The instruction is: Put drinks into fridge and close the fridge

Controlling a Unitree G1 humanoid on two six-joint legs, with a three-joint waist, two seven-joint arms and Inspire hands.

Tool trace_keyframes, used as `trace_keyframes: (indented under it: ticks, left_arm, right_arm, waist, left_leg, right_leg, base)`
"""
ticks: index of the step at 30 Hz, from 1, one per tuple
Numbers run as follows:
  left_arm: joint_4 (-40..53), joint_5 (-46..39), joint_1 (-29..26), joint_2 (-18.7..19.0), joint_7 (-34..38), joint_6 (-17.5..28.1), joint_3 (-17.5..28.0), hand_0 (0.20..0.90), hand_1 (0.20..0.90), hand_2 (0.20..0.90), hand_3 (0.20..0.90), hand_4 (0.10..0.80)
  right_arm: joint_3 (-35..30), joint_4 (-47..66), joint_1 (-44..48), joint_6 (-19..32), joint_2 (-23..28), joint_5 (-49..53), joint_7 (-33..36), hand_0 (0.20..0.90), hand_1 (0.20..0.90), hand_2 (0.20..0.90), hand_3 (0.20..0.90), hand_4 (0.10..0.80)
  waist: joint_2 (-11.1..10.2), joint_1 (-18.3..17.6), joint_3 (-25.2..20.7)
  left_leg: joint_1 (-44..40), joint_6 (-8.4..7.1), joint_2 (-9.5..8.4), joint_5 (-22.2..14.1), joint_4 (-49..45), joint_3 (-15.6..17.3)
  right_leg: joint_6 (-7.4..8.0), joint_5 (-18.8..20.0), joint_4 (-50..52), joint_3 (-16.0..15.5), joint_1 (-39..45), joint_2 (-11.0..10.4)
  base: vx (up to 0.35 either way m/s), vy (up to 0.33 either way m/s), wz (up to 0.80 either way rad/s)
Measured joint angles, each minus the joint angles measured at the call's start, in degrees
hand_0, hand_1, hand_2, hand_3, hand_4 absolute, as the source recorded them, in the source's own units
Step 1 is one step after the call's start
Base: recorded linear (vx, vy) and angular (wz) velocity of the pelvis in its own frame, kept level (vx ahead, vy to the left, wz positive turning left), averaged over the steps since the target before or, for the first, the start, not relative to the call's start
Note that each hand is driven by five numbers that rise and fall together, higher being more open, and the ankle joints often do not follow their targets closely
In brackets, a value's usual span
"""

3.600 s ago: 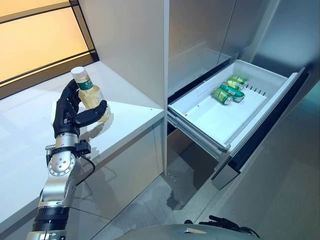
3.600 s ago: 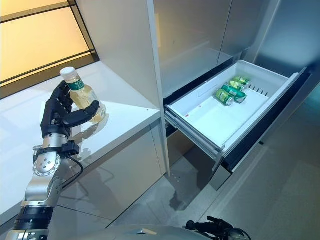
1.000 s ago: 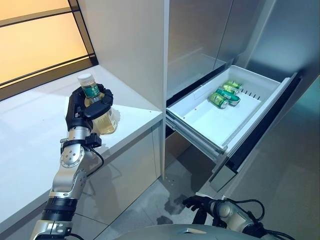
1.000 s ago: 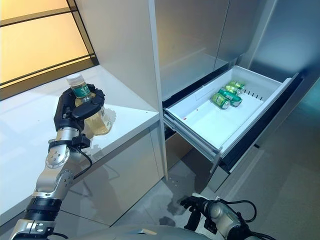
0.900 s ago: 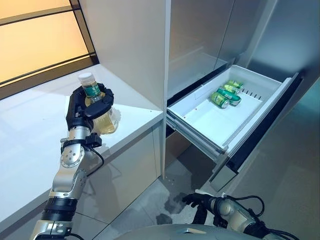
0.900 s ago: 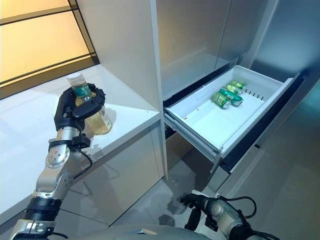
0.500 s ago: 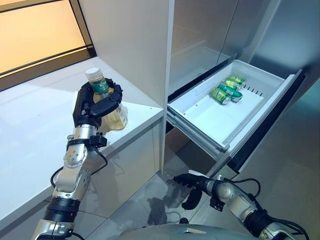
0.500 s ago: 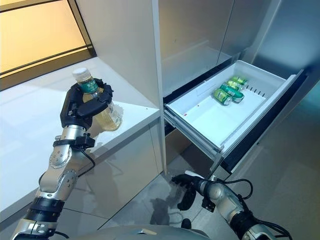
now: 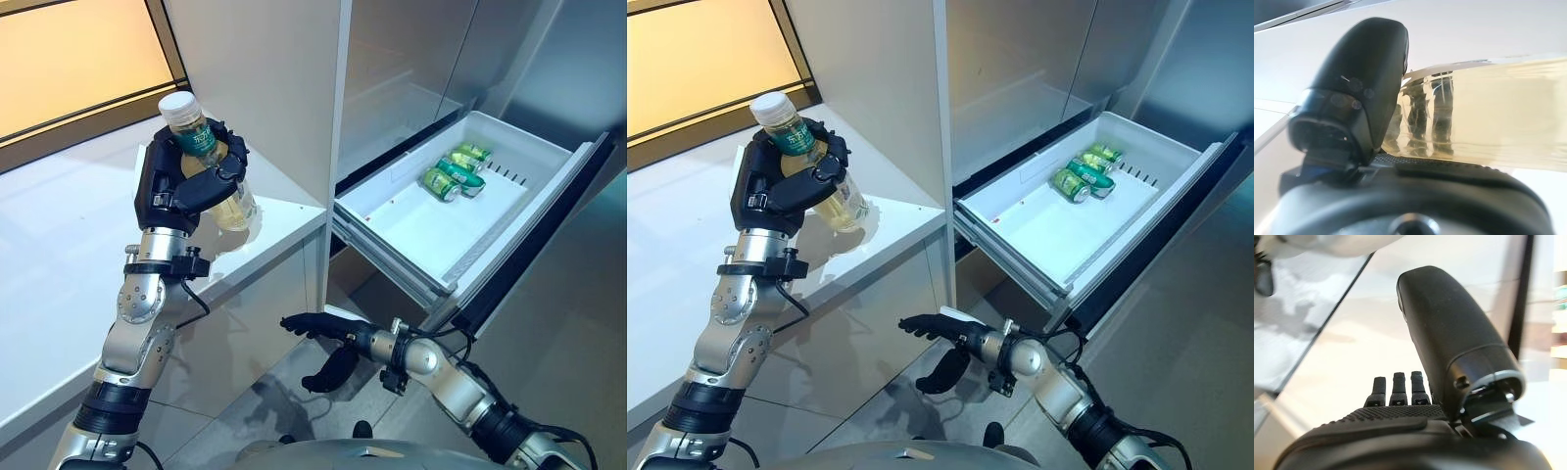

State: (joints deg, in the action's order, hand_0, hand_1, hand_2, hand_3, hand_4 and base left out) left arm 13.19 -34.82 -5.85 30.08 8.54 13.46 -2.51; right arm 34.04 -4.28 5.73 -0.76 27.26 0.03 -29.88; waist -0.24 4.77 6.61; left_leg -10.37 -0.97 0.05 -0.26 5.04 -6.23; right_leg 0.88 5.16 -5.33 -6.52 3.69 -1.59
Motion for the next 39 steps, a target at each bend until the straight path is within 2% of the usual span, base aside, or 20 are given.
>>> trace_keyframes:
  ticks: [5, 10, 14, 21, 24, 30, 36, 39]
  left_arm:
    - [0.0, -0.1, 0.0, -0.1, -3.5, 0.6, 0.1, 0.300, 0.300, 0.300, 0.200, 0.100]
    - [0.0, -0.1, 0.0, -0.2, -7.9, 1.2, 0.2, 0.300, 0.300, 0.300, 0.200, 0.100]
    - [0.0, 0.0, 0.3, -0.2, -11.8, 4.0, 2.0, 0.300, 0.300, 0.300, 0.200, 0.100]
    - [0.0, 0.0, 0.3, 0.1, -12.3, 7.1, 10.0, 0.300, 0.300, 0.300, 0.200, 0.100]
    - [0.0, -0.1, 0.3, 0.1, -12.3, 7.1, 11.6, 0.300, 0.300, 0.300, 0.200, 0.100]
    - [0.0, -0.7, 0.3, 0.1, -16.0, 6.9, 10.7, 0.300, 0.300, 0.300, 0.200, 0.100]
    - [0.0, -2.3, 0.3, 0.6, -20.5, 4.6, 5.8, 0.300, 0.300, 0.300, 0.200, 0.100]
    - [0.0, -2.3, 0.2, 2.1, -22.1, 2.9, 3.1, 0.300, 0.300, 0.300, 0.200, 0.100]
  right_arm:
    - [-6.3, 8.6, 2.9, -0.9, 3.4, 13.8, -10.6, 0.900, 0.900, 0.900, 0.900, 0.800]
    - [-13.0, 14.8, 5.3, -1.2, 3.6, 26.1, -16.3, 0.900, 0.900, 0.900, 0.900, 0.800]
    - [-18.6, 16.9, 5.3, -1.3, 3.0, 35.9, -18.2, 0.900, 0.900, 0.900, 0.900, 0.800]
    - [-28.8, 16.9, 2.6, -0.8, 3.4, 36.9, -13.1, 0.900, 0.900, 0.900, 0.900, 0.800]
    - [-29.8, 16.9, 1.7, -0.8, 3.6, 36.5, -11.2, 0.900, 0.900, 0.900, 0.900, 0.800]
    - [-28.9, 16.9, 2.3, -0.9, 4.1, 34.7, -7.1, 0.900, 0.900, 0.900, 0.900, 0.800]
    - [-25.6, 16.8, 6.8, -3.1, 6.0, 34.7, -3.4, 0.900, 0.900, 0.900, 0.900, 0.800]
    - [-23.7, 15.6, 9.4, -4.3, 6.1, 34.7, -2.4, 0.900, 0.900, 0.900, 0.900, 0.800]
  waist:
    - [-0.4, -0.1, 0.6]
    - [-0.4, -0.1, 0.7]
    - [-0.4, -0.3, 0.7]
    - [-0.4, -1.2, 0.7]
    - [-0.4, -1.4, 0.7]
    - [-0.4, -1.7, 0.6]
    - [-0.4, -1.9, 0.6]
    - [-0.4, -2.0, 0.6]
  left_leg:
    - [0.1, 0.03, -0.04, 0.0, 0.0, 0.1]
    - [0.0, 0.03, -0.05, 0.0, 0.0, 0.3]
    - [0.0, 0.03, -0.04, 0.0, 0.0, 0.6]
    - [0.0, 0.02, -0.01, 0.0, 0.0, 0.7]
    - [0.0, 0.02, -0.02, 0.0, 0.0, 0.8]
    - [0.0, 0.02, -0.01, 0.0, 0.0, 1.3]
    - [-0.1, 0.02, -0.02, 0.0, 0.0, 1.3]
    - [-0.2, 0.02, -0.02, 0.0, 0.0, 1.4]
  right_leg:
    - [0.00, 0.0, 0.0, 0.2, -0.2, 0.0]
    - [0.00, 0.0, 0.1, 0.3, -0.2, 0.0]
    - [0.00, 0.0, 0.0, 0.8, -0.2, 0.0]
    - [0.01, 0.0, 0.0, 1.1, -0.4, 0.1]
    - [0.01, 0.0, 0.1, 1.2, -0.4, 0.1]
    - [0.01, 0.0, 0.1, 1.2, -0.4, 0.1]
    - [0.00, 0.0, 0.1, 1.2, -0.3, 0.1]
    - [-0.01, 0.0, 0.1, 1.2, -0.3, 0.2]
  base:
    - [-0.014, 0.003, -0.01]
    - [0.000, 0.000, 0.00]
    - [0.006, 0.000, -0.02]
    - [0.001, 0.001, -0.01]
    - [0.000, 0.000, 0.00]
    - [0.000, 0.000, 0.00]
    - [0.000, 0.000, 0.00]
    - [0.000, 0.000, 0.00]
